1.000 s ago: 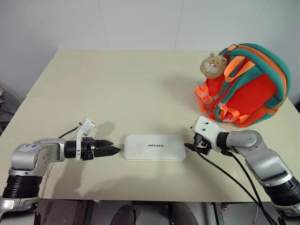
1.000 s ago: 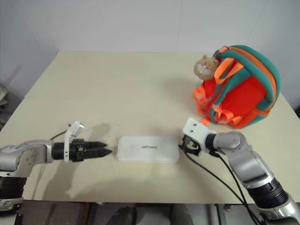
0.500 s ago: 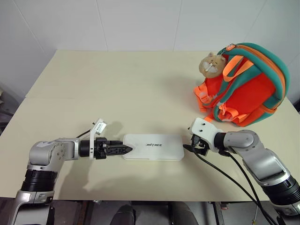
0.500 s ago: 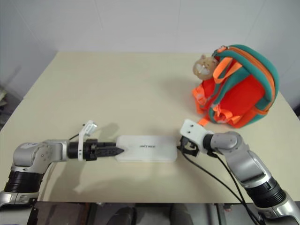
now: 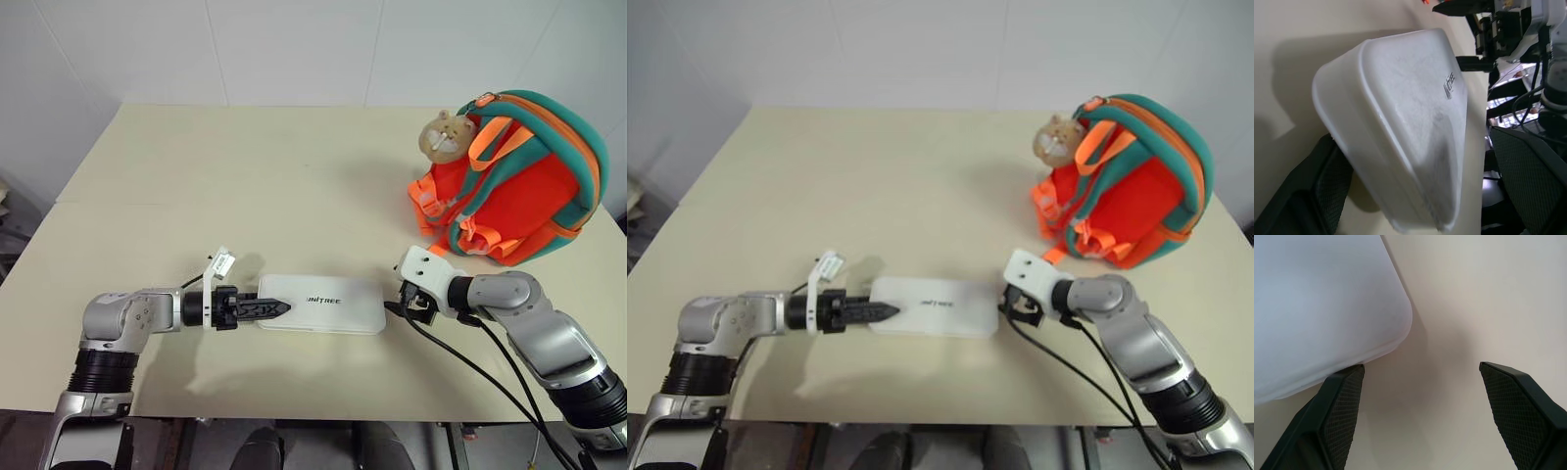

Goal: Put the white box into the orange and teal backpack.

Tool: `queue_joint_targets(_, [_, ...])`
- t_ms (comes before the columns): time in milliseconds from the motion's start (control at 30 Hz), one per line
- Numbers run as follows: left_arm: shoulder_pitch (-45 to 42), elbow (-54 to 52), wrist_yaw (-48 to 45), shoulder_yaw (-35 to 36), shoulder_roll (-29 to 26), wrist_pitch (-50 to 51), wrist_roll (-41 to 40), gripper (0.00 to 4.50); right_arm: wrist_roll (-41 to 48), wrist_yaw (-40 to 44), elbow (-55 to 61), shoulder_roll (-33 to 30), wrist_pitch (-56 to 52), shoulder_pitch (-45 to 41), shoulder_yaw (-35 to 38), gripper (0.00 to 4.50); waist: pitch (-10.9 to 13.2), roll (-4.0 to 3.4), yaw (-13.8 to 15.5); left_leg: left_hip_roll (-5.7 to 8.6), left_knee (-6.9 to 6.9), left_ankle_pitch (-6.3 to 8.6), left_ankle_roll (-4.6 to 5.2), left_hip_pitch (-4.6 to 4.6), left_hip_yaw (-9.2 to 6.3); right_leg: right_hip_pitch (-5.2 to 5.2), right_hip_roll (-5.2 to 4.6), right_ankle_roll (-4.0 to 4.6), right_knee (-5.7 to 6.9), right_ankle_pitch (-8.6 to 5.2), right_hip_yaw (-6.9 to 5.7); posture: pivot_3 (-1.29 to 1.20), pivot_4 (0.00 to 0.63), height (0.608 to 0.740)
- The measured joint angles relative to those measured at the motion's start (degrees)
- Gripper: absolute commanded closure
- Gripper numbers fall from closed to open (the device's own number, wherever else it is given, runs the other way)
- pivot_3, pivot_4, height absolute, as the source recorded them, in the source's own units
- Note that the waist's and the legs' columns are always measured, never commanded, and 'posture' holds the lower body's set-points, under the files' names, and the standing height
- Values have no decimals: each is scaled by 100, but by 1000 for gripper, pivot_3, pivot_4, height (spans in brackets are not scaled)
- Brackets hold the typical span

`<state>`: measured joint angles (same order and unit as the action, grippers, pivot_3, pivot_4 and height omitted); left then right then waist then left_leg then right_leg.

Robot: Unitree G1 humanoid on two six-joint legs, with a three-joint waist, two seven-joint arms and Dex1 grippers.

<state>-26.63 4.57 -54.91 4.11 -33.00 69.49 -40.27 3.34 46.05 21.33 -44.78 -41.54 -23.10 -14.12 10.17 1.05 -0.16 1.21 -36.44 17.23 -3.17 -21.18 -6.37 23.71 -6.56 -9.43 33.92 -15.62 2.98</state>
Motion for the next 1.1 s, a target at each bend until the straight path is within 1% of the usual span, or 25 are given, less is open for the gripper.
queue_joint_targets(300, [-208, 466, 15, 116, 84, 32, -85, 25, 2, 2, 0, 0, 0, 5, 0, 0, 0, 0, 1, 0, -3, -1, -2, 2, 0, 0, 0, 1, 2, 1, 0, 0, 150, 740])
queue_joint_targets(400, [-241, 567, 6, 134, 84, 19, -87, 637, 2, 8, 0, 0, 2, 5, 0, 0, 0, 0, -5, 0, -2, -4, -8, 1, 0, 1, 0, 1, 0, 1, 0, 0, 150, 740])
queue_joint_targets(600, [-321, 746, -46, 100, 83, 11, -90, 2461, 1, 12, -1, 0, 2, 5, 2, 0, 0, 0, -1, 0, -2, -7, -13, 1, 0, 0, 0, 1, 0, 1, 0, 0, 150, 740])
queue_joint_targets(633, [-356, 755, -127, 117, 81, 12, -133, 2728, -17, 10, -13, -6, 1, 5, 15, 0, 0, 1, -2, 0, -2, -7, -13, 1, 0, 0, 1, 1, 0, 1, -1, 0, 150, 740])
queue_joint_targets(700, [-447, 743, -245, 134, 81, 13, -233, 3093, -46, 9, -49, -10, 1, 5, 21, 0, -1, 1, -2, 0, -3, -7, -12, 3, 0, -3, 0, 1, 0, 1, -1, 0, 150, 740])
queue_joint_targets(767, [-461, 747, -271, 141, 82, 12, -241, 3170, -50, 10, -52, -10, 2, 5, 21, 0, -1, 2, -2, 0, -3, -7, -12, 5, 0, -3, 0, 1, 3, 1, -1, 0, 150, 740])
queue_joint_targets(1000, [-468, 766, -201, 230, 178, 62, -264, 3171, -56, 10, -106, -8, 10, 0, 22, 0, -1, 2, -1, 0, -4, -7, -13, 5, 0, -3, 0, 1, 3, 1, 0, 0, 150, 740])
queue_joint_targets(1100, [-514, 863, -38, 401, 296, 158, -326, 3173, -57, 2, -126, 5, 13, -25, 24, 0, -1, 2, 0, 0, -4, -7, -13, 4, -1, -2, 1, 1, 4, 1, -1, 0, 150, 740])
